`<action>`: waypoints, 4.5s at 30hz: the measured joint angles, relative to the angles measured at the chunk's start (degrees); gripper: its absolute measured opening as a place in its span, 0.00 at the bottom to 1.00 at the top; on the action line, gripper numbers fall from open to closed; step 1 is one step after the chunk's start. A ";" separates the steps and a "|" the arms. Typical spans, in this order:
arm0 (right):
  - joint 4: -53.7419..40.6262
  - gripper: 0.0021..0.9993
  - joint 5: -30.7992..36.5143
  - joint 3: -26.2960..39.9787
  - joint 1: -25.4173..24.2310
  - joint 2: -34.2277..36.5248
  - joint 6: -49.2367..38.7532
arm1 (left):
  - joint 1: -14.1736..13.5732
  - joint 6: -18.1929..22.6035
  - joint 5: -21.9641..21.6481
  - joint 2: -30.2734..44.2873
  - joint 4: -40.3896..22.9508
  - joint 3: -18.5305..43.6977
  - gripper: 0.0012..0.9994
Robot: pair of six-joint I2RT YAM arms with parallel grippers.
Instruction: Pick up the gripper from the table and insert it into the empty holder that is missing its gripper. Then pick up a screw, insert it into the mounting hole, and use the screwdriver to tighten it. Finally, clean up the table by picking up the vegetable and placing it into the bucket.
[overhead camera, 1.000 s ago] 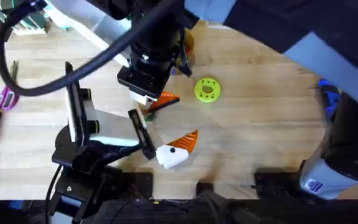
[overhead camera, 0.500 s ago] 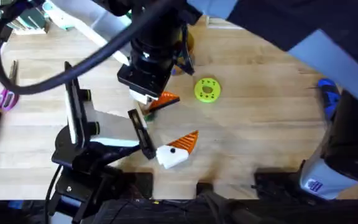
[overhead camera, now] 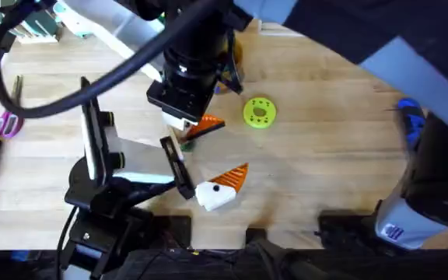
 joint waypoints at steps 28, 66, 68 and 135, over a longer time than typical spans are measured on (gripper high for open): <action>0.79 0.44 0.01 -0.46 0.00 0.71 0.00 | 0.00 0.00 0.00 0.00 0.00 0.00 0.99; -5.09 0.89 -9.69 -21.38 -19.02 -31.96 -5.22 | 0.00 0.00 -1.25 0.00 0.11 0.00 1.00; -0.71 0.89 -10.76 -27.83 -19.33 -35.10 -5.16 | 0.00 0.00 -1.80 -0.01 0.13 0.00 1.00; 23.43 0.90 2.18 -58.03 -82.86 -43.27 -2.47 | 0.00 0.25 -11.87 -0.01 0.73 0.00 0.02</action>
